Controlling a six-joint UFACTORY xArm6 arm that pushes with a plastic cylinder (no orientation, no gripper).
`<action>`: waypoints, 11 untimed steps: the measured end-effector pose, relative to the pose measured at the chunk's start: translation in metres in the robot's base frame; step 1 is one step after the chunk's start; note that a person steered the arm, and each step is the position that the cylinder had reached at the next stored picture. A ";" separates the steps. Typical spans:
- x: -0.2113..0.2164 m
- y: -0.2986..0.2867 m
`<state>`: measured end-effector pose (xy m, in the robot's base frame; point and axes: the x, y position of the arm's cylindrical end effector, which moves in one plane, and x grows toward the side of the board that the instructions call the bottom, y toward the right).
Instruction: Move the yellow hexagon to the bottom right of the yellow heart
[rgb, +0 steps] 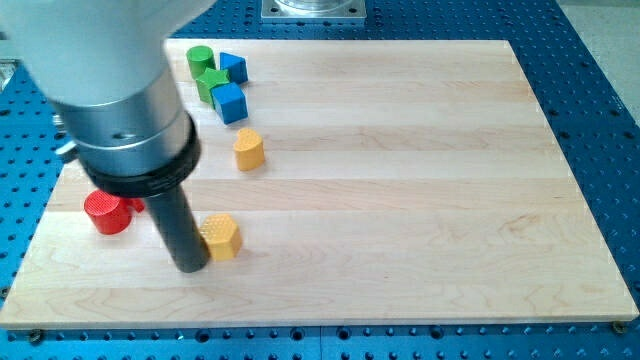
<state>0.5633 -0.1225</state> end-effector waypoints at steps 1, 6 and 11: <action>0.029 -0.002; -0.025 0.044; -0.025 0.048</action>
